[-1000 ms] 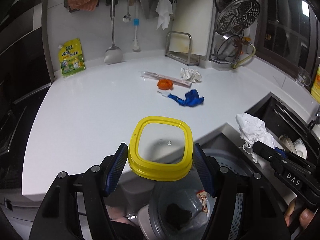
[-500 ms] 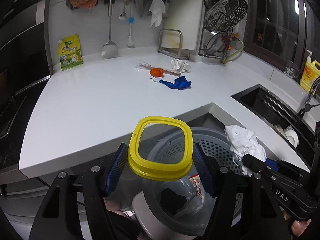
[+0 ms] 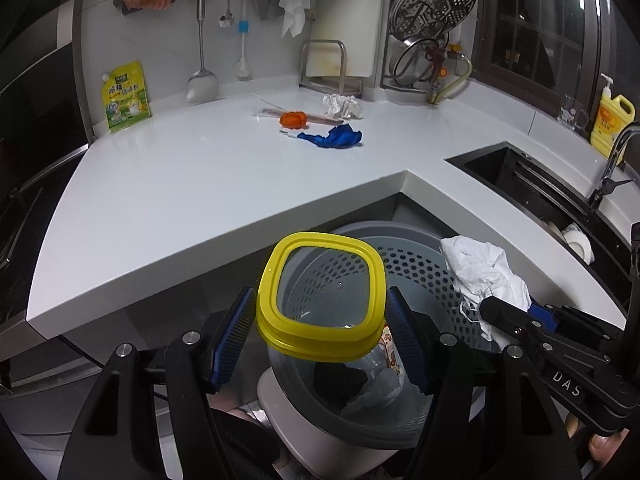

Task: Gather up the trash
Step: 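Carry the tissue with the right tool while the left tool carries the lid over the bin, then open the right tool to drop the tissue while the left tool drops the lid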

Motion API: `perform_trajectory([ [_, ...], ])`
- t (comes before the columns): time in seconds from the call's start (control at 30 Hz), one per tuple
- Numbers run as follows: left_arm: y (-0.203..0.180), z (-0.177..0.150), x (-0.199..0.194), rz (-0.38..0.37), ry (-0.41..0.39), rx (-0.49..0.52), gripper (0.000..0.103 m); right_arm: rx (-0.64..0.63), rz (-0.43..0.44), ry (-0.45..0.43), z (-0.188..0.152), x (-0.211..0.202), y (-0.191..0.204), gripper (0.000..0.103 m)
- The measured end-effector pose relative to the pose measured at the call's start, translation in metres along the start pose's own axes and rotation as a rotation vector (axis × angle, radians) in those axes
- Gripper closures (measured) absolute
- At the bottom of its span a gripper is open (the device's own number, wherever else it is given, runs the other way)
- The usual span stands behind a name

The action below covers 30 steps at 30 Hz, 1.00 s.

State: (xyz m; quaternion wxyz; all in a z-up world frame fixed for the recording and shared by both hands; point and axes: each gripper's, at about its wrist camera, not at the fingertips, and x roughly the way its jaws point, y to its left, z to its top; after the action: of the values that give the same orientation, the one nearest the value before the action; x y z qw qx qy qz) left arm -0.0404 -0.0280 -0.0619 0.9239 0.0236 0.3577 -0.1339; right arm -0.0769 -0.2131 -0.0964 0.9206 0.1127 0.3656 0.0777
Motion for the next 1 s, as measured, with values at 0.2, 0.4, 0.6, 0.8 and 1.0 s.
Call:
perform_trajectory([
  [0.2,-0.001,-0.004,0.006,0.002,0.019,0.007,0.039,-0.001,-0.001,0.036,-0.005,0.010,-0.002,0.079],
  [0.4,0.000,-0.008,0.014,-0.001,0.047,0.003,0.038,0.003,-0.001,0.070,-0.007,0.019,-0.003,0.079],
  [0.6,0.002,-0.012,0.017,-0.007,0.060,-0.001,0.038,0.001,-0.002,0.087,-0.008,0.024,-0.002,0.079],
  [0.8,0.003,-0.015,0.019,-0.010,0.069,-0.005,0.038,0.004,-0.007,0.093,-0.009,0.025,-0.003,0.078],
  [1.0,0.005,-0.015,0.021,-0.013,0.073,-0.008,0.038,0.013,-0.009,0.096,-0.011,0.026,-0.006,0.075],
])
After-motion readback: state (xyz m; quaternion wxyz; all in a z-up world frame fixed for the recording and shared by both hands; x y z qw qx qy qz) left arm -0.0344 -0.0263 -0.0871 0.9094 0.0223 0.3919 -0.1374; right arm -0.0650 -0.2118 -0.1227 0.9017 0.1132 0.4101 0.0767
